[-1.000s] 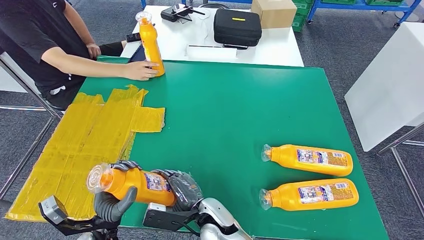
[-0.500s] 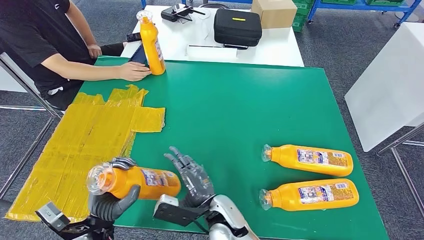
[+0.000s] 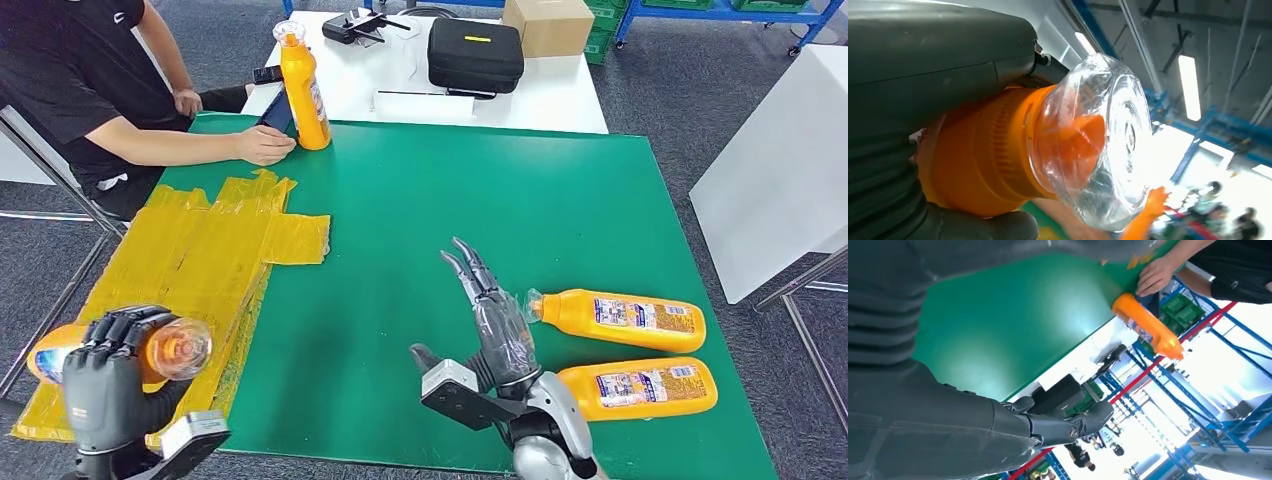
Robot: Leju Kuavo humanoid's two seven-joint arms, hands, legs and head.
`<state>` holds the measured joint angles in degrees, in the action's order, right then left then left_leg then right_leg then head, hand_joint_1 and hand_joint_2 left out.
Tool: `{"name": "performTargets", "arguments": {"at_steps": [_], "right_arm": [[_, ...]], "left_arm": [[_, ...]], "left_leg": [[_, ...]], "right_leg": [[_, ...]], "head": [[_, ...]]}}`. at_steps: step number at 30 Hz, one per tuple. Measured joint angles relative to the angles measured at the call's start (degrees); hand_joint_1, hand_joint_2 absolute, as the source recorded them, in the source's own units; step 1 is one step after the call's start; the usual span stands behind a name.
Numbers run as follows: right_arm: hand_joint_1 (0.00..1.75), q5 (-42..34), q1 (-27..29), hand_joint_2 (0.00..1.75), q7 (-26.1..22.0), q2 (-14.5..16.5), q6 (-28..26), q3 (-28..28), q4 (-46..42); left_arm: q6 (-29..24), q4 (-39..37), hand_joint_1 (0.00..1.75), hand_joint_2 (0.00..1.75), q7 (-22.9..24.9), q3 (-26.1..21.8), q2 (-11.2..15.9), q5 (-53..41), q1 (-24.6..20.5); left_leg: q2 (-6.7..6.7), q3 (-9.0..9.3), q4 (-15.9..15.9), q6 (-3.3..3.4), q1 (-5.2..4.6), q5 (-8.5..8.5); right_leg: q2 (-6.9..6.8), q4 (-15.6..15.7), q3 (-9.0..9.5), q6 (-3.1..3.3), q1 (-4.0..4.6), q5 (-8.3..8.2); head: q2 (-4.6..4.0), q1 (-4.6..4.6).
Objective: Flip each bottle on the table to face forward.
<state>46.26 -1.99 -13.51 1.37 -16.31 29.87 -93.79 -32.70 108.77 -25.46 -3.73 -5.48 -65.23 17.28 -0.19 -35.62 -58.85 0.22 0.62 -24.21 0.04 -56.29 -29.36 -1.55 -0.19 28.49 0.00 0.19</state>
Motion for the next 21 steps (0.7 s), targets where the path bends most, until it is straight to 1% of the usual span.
{"name": "performTargets", "arguments": {"at_steps": [2, 4, 8, 11, 14, 17, 21], "right_arm": [[0.0, 0.0, 0.3, 0.0, 0.0, -1.1, 0.0, -0.2, -0.3], [0.0, 0.0, 0.6, 0.0, 0.0, -1.9, 0.0, -0.4, -0.4], [0.0, 0.0, 0.7, 1.75, 0.0, -2.9, 0.1, -0.5, -0.6], [0.0, -0.1, 0.8, 1.75, 0.1, -3.7, 0.3, -0.6, -0.7], [0.0, -0.8, 1.1, 1.75, 0.0, -4.8, 0.3, -1.1, -0.7], [0.0, -1.6, 1.5, 1.75, -0.4, -5.8, 0.7, -1.6, -0.5], [0.0, -2.3, 1.9, 1.75, -0.6, -7.3, 1.8, -1.8, -0.1]], "left_arm": [[-2.1, -2.7, 1.75, 1.75, 3.1, 1.8, 1.1, -4.3, 0.0], [-3.1, -5.0, 1.75, 1.75, 4.2, 3.2, 2.0, -5.8, 0.0], [-3.5, -7.6, 1.75, 1.75, 5.4, 4.9, 3.2, -7.0, -0.1], [-4.0, -11.0, 1.75, 1.75, 8.4, 6.1, 4.1, -11.2, -0.7], [-6.1, -18.4, 1.75, 1.75, 10.5, 7.9, 5.1, -13.9, -2.4], [-6.9, -25.8, 1.75, 1.75, 10.8, 9.2, 5.7, -15.2, -4.2], [-7.5, -33.6, 1.75, 1.75, 9.5, 10.4, 6.3, -14.6, -6.9]], "left_leg": [[0.01, 0.0, 0.0, 0.0, 0.0, 0.0], [0.01, 0.0, 0.0, 0.0, 0.0, 0.0], [0.01, 0.0, 0.0, 0.0, 0.0, 0.0], [-0.01, 0.0, 0.0, 0.0, -0.01, 0.0], [-0.02, 0.0, 0.0, 0.01, -0.01, 0.0], [-0.01, 0.0, 0.0, 0.01, -0.02, 0.0], [-0.04, 0.03, 0.0, 0.01, -0.04, 0.0]], "right_leg": [[0.01, 0.0, 0.01, 0.0, 0.0, 0.0], [0.01, 0.0, 0.01, 0.0, 0.0, -0.01], [0.01, 0.0, 0.0, -0.01, 0.0, -0.01], [-0.02, 0.0, 0.01, -0.01, -0.02, 0.0], [-0.02, 0.0, 0.01, -0.01, -0.03, 0.0], [-0.01, 0.0, 0.01, -0.01, -0.03, -0.01], [-0.04, 0.0, 0.08, -0.01, -0.03, -0.01]], "head": [[0.0, 0.0], [0.0, 0.01], [0.0, -0.01], [0.0, -0.02], [0.0, -0.01], [0.0, -0.01], [0.0, -0.01]]}}
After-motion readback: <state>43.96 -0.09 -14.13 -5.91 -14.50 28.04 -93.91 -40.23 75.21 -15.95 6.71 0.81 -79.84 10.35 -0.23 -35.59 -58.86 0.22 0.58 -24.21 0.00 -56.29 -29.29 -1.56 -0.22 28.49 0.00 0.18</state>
